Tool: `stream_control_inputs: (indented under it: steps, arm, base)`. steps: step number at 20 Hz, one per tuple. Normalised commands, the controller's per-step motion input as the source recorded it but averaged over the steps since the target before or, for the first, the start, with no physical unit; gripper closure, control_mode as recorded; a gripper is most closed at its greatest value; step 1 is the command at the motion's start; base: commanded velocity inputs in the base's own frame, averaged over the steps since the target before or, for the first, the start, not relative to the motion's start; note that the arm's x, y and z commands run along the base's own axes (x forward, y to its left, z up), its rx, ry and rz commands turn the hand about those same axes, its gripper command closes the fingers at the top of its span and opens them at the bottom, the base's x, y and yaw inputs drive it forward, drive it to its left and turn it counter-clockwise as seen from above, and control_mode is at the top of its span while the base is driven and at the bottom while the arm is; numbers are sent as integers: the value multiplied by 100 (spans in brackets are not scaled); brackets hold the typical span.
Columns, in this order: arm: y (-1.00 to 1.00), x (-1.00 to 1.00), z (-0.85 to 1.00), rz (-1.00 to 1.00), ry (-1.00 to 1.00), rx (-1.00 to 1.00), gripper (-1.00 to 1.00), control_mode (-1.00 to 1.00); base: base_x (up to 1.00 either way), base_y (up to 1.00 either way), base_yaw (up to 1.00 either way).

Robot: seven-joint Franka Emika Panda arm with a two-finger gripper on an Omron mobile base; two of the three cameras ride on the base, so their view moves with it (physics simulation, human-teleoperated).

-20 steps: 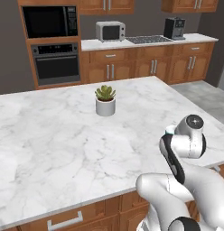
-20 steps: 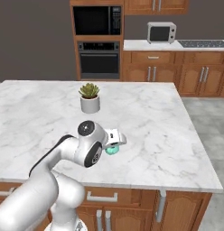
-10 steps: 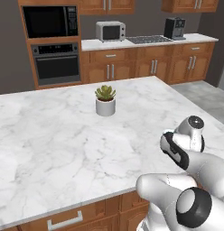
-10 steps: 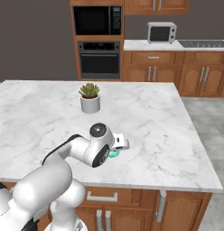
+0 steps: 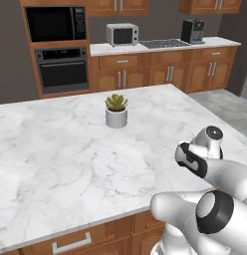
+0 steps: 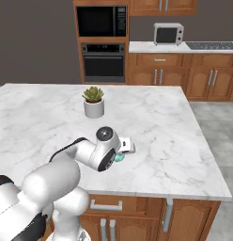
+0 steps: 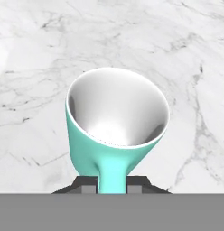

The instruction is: Clear the mugs and bowl far away from the sink.

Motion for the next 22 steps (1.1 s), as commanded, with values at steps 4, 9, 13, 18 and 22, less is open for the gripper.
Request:
stream_control_inputs:
  steps: [4,9,13,18,22]
  arm:
    - [7,17,-13,0,0,0,100,-100]
    - [9,11,-14,0,0,0,-100,-100]
    - [0,0,0,0,0,0,-100,-100]
    - [0,0,5,0,0,0,-100,-100]
    - [0,-48,93,-18,0,1,-100,-100]
  base:
    - [0,0,0]
    - [0,0,0]
    - [0,0,0]
    - [0,0,0]
    - [0,0,0]
